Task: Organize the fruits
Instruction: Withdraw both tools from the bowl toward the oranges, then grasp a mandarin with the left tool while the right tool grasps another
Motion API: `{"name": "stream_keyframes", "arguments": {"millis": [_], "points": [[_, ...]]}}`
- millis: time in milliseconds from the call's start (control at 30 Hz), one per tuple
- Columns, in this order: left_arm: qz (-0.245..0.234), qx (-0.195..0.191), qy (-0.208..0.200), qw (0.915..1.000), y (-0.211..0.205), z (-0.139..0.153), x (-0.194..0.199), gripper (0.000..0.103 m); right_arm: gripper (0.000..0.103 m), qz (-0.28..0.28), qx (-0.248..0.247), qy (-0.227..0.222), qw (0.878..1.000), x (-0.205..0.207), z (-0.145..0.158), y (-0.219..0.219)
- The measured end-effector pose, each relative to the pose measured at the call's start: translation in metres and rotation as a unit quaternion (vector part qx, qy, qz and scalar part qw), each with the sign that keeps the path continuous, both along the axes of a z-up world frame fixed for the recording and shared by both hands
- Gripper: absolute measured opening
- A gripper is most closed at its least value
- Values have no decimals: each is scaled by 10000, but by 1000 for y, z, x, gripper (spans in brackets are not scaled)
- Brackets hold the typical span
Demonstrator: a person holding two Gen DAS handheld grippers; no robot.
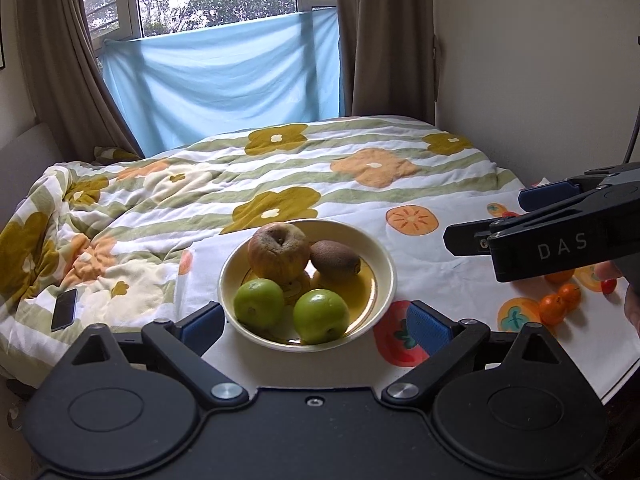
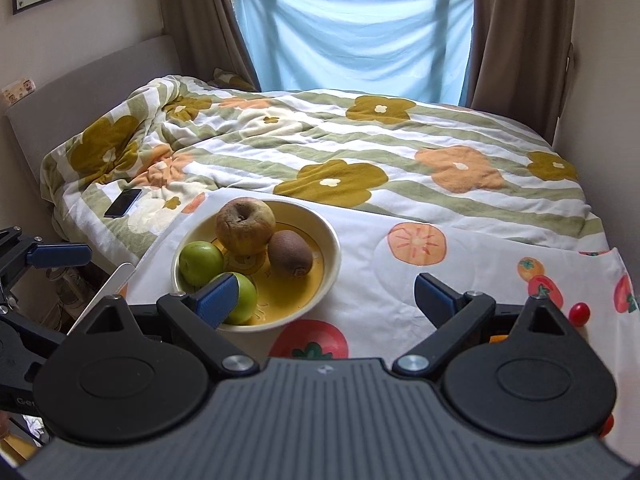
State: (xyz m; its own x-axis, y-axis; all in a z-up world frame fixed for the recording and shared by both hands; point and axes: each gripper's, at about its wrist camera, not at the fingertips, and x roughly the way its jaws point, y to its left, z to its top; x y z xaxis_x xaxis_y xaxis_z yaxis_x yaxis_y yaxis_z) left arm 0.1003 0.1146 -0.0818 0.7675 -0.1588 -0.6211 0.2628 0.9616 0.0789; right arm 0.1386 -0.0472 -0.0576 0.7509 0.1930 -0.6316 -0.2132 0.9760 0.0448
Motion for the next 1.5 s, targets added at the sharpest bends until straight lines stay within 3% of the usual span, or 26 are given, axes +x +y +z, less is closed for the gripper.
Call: {"name": "stream_keyframes", "arguments": {"millis": [467,767,967,1233,1500], "points": [[-310,-100,-101,9994,-104,-1,-40,100,103,-372,-12,-139,9992,-50,-2,-141],[-686,-60,-100,9976,-170,-25,-42,100,103,-432,-265,-67,9987,-66,-25,-209],[-1324,78,41,9912,-205,-55,-28,98,103,-489,-191,73,9986,-66,-52,-238],[-1826,365,260,9822,-235,-100,-2,79,103,-547,4,327,9980,-59,-95,-247],[-2116,503,440,9751,-250,-118,7,60,103,-516,111,480,9974,-58,-113,-239]]}}
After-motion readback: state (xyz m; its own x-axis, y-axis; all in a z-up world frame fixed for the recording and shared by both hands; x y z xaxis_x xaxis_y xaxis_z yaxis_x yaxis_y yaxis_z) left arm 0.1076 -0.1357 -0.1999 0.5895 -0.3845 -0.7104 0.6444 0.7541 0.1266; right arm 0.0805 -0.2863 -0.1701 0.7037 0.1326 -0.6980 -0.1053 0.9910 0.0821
